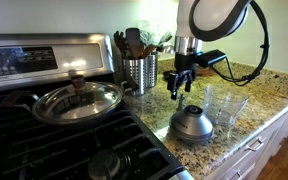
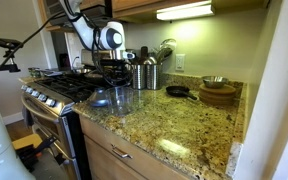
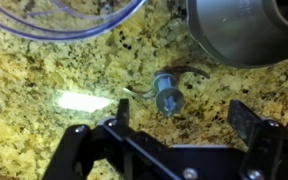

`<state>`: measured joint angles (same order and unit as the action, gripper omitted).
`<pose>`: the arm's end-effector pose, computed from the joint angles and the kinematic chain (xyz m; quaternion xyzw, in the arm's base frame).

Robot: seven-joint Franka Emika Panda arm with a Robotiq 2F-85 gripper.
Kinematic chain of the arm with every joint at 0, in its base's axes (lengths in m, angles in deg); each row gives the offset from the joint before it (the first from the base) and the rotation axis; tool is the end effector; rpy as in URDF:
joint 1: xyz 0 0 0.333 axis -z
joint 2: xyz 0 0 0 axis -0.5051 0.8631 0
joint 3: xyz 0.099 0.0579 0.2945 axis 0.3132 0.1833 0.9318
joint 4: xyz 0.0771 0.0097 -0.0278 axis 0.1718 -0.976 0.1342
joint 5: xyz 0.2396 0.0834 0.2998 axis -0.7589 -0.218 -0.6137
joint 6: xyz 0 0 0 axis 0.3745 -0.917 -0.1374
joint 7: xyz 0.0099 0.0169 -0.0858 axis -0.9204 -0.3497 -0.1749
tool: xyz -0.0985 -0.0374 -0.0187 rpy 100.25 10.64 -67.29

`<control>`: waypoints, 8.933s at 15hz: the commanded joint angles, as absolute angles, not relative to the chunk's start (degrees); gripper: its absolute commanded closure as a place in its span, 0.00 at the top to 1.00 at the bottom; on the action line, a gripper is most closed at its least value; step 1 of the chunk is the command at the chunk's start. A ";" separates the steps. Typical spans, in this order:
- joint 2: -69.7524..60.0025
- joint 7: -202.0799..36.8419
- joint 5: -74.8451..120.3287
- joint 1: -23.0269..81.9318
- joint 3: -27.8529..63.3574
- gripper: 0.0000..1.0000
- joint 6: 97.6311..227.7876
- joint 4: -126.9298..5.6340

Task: Place the blender blades upright in the cup then close the cup

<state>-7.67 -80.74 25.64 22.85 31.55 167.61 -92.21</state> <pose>0.5404 0.1672 0.2903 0.9913 0.1297 0.0208 0.0096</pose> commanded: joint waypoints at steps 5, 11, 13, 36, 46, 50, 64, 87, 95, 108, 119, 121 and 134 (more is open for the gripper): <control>-4.82 -81.60 25.41 22.07 29.97 1.00 167.34 -90.32; -5.22 -82.02 24.59 22.40 29.79 0.47 167.70 -90.78; -5.26 -82.21 24.51 22.36 29.87 0.34 167.62 -90.82; -28.24 -79.36 27.46 21.64 30.55 0.14 150.25 -94.92; -33.05 -72.41 26.63 26.15 28.22 0.13 153.55 -105.97; -34.23 -71.35 25.61 27.10 27.46 0.13 154.15 -109.29; -34.40 -69.95 26.07 27.03 28.37 0.13 163.52 -114.78; -27.59 -70.17 25.73 26.72 27.99 0.14 171.58 -116.07; -26.42 -70.31 25.74 26.84 27.81 0.61 172.22 -116.34; -32.24 -73.76 21.14 25.53 28.00 1.00 167.72 -115.90; -29.12 -72.02 17.66 25.82 28.52 1.00 160.69 -111.59; -28.32 -69.05 18.17 26.16 28.66 1.00 159.48 -110.61; -25.78 -57.99 17.98 26.30 28.63 0.94 158.29 -108.87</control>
